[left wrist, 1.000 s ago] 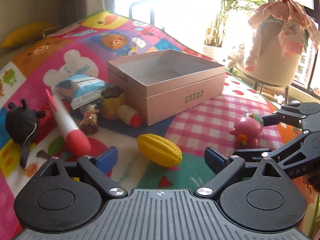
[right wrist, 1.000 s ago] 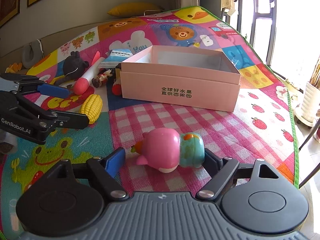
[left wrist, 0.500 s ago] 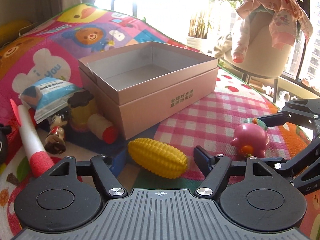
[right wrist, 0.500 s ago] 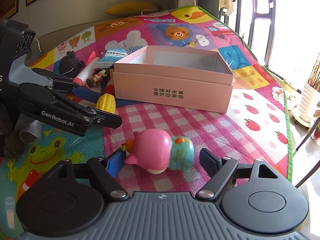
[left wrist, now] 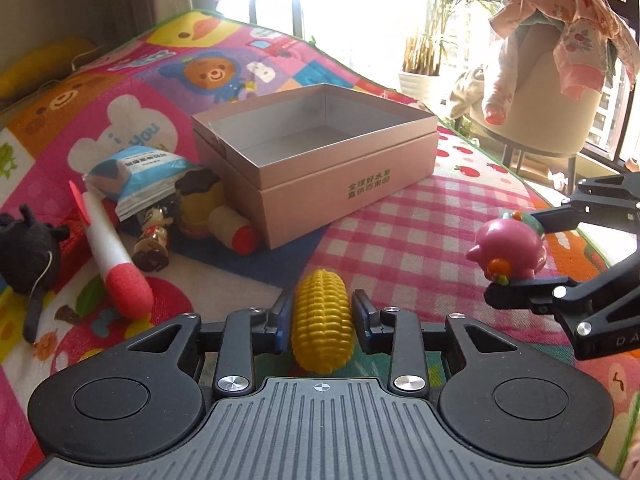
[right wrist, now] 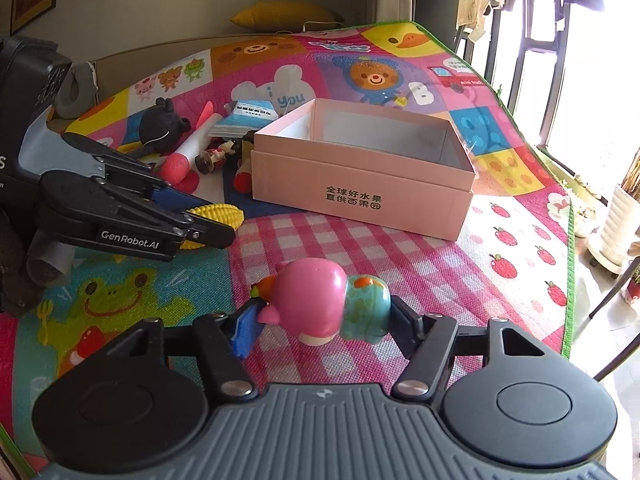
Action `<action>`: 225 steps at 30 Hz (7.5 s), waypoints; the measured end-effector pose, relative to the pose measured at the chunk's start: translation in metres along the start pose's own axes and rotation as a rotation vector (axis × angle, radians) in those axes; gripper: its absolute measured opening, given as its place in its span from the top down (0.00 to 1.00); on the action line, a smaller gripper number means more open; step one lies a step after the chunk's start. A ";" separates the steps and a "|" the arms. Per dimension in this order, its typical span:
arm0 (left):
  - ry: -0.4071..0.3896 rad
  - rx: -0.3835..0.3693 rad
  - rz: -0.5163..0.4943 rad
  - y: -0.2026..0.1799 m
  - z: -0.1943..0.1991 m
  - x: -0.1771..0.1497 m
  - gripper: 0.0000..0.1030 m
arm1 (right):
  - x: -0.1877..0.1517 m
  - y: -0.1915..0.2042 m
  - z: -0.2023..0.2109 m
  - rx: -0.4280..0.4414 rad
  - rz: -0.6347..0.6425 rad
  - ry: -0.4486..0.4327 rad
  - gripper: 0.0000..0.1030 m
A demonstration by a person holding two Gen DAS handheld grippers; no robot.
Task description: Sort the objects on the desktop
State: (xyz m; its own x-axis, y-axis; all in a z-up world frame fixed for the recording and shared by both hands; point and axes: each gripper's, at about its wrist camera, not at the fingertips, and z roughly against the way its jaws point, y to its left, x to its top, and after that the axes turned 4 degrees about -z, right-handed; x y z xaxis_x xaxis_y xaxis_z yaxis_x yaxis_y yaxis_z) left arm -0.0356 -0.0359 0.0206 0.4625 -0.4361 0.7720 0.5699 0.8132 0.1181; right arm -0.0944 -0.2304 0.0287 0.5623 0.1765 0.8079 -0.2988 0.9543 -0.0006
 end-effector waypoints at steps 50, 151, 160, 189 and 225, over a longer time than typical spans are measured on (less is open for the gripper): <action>-0.028 0.304 0.338 0.088 0.031 -0.027 0.00 | 0.133 -0.100 -0.147 -0.133 -0.263 0.047 0.44; -0.037 0.245 0.332 0.066 0.055 -0.071 0.05 | 0.086 0.088 -0.114 0.206 -0.019 0.065 0.62; -0.043 0.201 0.346 0.060 0.052 -0.069 0.02 | 0.062 0.059 -0.075 0.110 0.006 0.058 0.65; 0.026 0.134 0.191 0.019 0.020 -0.041 0.00 | 0.038 0.031 -0.034 0.164 -0.037 -0.064 0.37; 0.052 0.284 0.317 0.048 0.026 -0.047 0.00 | 0.034 0.043 -0.058 0.107 0.109 -0.005 0.36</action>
State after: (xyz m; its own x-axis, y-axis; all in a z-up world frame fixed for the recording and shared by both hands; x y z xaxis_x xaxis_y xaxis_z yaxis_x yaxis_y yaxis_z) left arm -0.0482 0.0335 0.0059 0.6227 -0.1605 0.7658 0.1880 0.9808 0.0527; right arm -0.0433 -0.1697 0.0220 0.5183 0.2762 0.8094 -0.4388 0.8982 -0.0255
